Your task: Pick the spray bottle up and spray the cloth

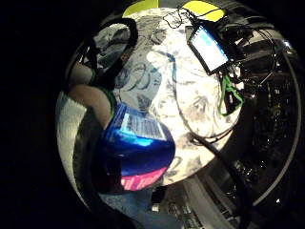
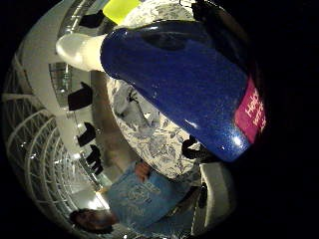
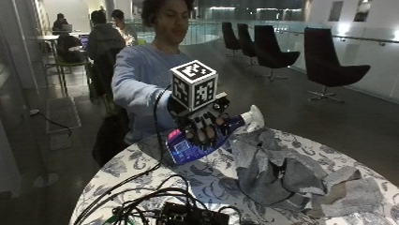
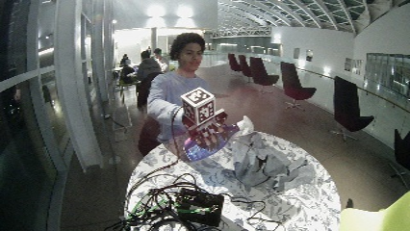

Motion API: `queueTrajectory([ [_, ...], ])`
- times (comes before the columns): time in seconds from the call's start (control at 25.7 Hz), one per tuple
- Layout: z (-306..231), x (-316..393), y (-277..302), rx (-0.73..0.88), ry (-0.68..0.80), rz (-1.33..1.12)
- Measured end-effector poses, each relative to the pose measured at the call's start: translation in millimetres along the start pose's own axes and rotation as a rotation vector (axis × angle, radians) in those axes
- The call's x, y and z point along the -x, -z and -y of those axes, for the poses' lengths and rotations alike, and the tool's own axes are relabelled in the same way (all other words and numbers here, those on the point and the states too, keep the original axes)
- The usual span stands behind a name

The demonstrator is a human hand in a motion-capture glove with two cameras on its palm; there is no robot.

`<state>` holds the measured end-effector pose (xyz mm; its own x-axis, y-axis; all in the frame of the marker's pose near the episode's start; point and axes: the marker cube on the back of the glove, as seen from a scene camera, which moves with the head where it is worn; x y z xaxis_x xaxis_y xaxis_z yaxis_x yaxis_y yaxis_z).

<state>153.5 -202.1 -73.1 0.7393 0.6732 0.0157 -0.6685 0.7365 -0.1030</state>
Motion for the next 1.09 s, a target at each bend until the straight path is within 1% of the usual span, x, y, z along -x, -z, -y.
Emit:
queueTrajectory([
  [0.55, 2, 15, 1, 0.067, -0.038, -0.138],
  [0.78, 4, 24, 0, 0.069, -0.040, -0.149],
  [0.94, 5, 32, -1, 0.035, -0.016, -0.015],
  [1.09, 6, 51, 2, -0.080, 0.080, 0.260],
])
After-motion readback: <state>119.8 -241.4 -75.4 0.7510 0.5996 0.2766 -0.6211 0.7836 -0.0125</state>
